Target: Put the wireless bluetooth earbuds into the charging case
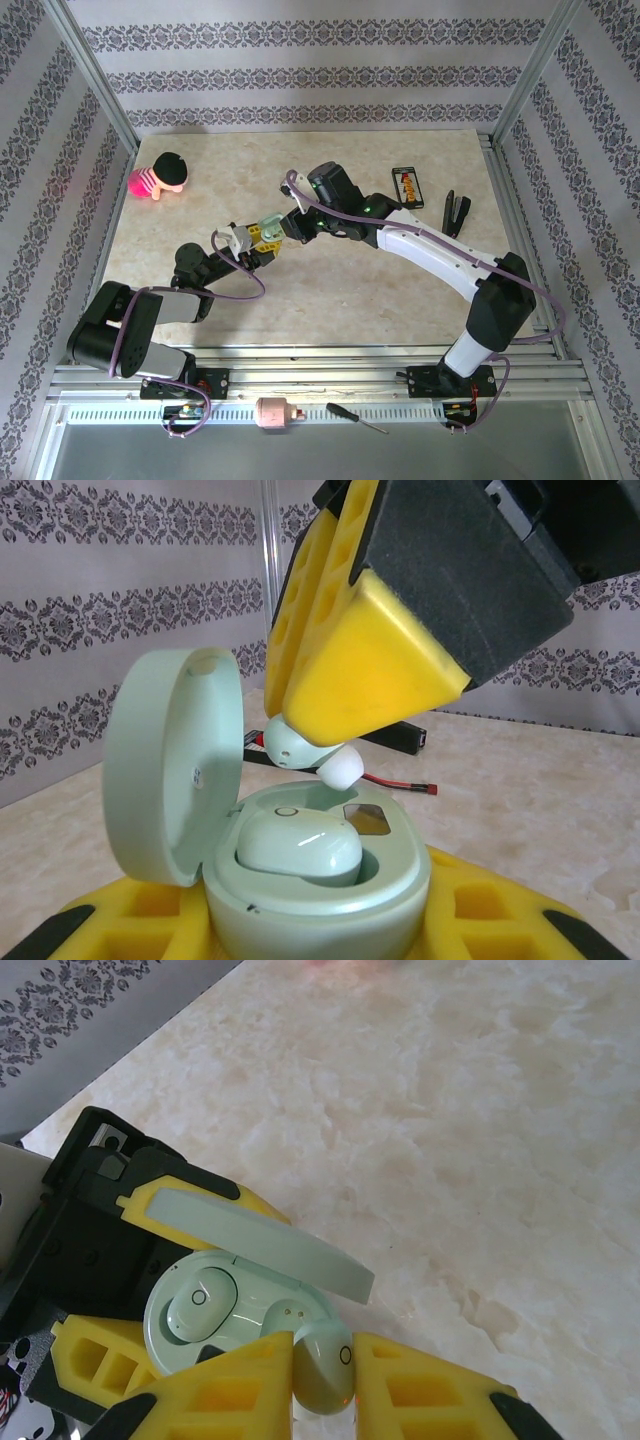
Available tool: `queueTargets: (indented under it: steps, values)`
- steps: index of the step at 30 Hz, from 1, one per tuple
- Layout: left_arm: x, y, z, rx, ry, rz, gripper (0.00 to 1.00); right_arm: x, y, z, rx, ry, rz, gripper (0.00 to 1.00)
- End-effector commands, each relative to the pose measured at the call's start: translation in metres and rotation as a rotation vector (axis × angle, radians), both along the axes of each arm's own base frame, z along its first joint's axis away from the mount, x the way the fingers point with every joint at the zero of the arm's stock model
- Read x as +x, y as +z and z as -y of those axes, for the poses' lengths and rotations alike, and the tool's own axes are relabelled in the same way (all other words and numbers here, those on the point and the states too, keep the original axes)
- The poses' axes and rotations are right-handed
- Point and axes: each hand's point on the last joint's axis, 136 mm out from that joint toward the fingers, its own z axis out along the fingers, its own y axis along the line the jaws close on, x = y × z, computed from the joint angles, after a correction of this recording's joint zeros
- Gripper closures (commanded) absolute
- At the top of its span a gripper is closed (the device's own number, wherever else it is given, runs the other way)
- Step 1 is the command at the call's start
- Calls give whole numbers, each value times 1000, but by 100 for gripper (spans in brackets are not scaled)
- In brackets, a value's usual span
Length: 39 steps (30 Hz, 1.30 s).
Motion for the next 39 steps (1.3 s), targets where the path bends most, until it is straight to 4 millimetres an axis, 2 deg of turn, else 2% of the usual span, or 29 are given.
queueTargets:
  steps: [1, 9, 18, 23, 28, 34, 39]
  values:
    - [-9, 11, 6, 3, -33, 66, 75, -3, -8, -8, 10, 20, -19, 81]
    - [-8, 7, 6, -2, -29, 51, 75, -1, -3, -9, 32, 12, -2, 82]
    - [-4, 15, 4, -44, -16, 20, 75, -5, -21, -5, 2, 23, -12, 81]
    - [0, 13, 3, -45, -1, -1, 75, -20, -14, -8, 17, 102, -7, 78]
    - [-2, 16, 5, -55, -19, 5, 75, -23, -7, -5, 20, 117, 11, 73]
    - [-6, 15, 7, -45, -47, 9, 75, -17, 22, 4, 80, 63, 42, 49]
    - [-12, 12, 8, -6, -61, 62, 75, -11, 53, 11, 225, 9, 30, 34]
